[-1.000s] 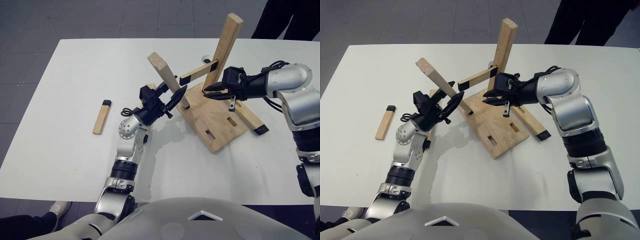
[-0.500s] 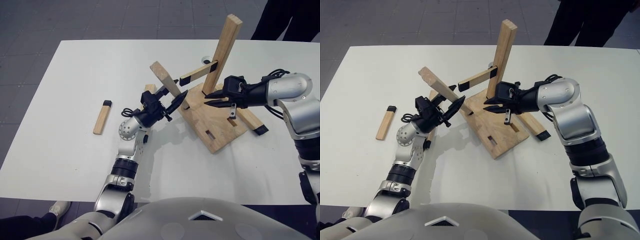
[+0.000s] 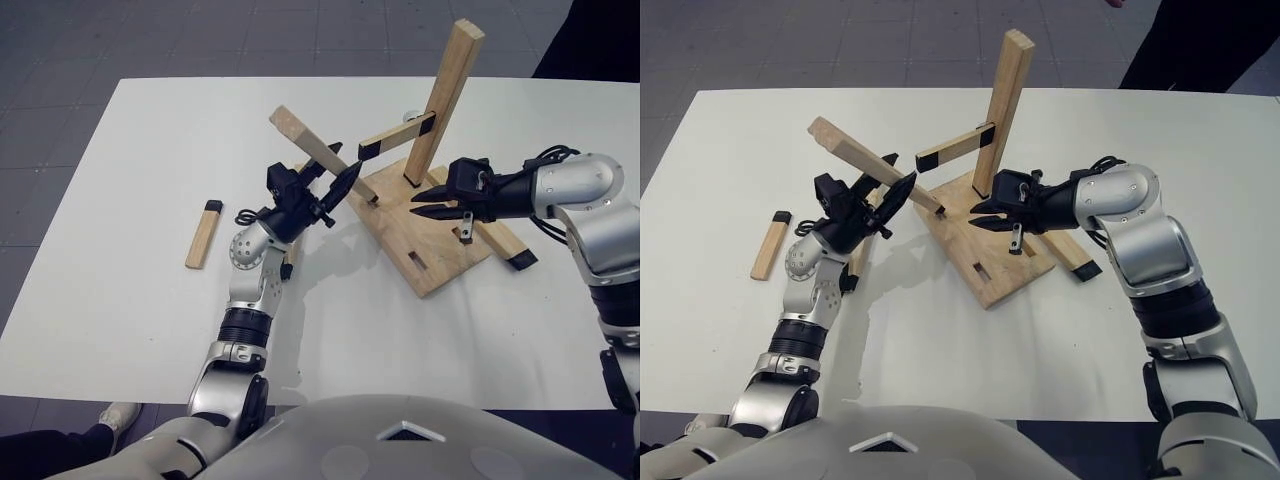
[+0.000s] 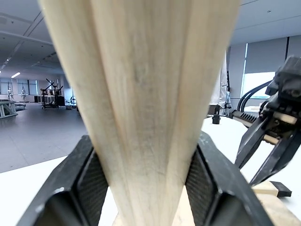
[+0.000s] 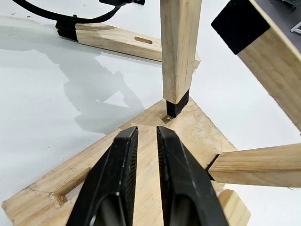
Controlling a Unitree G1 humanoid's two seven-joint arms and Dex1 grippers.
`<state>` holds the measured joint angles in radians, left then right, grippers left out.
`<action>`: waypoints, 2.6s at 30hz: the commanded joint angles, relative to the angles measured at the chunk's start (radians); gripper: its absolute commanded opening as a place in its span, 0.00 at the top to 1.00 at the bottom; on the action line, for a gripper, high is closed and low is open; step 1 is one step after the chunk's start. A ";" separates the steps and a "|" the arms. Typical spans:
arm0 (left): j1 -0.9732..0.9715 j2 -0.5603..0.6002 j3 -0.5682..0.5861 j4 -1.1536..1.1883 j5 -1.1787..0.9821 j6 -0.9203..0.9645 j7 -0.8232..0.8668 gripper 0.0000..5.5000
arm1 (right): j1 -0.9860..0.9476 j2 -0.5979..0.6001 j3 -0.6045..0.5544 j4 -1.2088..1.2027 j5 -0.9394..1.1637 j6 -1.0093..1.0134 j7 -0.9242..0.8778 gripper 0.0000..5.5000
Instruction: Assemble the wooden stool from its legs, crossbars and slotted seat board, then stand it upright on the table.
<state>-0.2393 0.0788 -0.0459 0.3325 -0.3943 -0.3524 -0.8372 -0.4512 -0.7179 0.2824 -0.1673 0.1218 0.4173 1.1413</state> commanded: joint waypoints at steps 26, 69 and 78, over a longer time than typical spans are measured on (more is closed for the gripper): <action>-0.059 0.094 -0.010 -0.035 0.041 0.157 -0.018 0.63 | 0.063 -0.020 -0.020 -0.079 0.008 0.041 -0.030 0.87; -0.127 0.350 -0.271 -0.229 0.140 0.860 -0.091 0.63 | 0.117 -0.012 -0.065 -0.123 0.023 0.100 -0.113 0.87; -0.050 0.462 -0.330 -0.478 0.234 0.939 0.078 0.63 | 0.116 -0.021 -0.069 -0.120 0.032 0.102 -0.117 0.87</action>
<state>-0.3660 0.4554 -0.3168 -0.1939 -0.2609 0.4644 -0.7593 -0.3301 -0.7273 0.2204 -0.2806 0.1507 0.5080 1.0300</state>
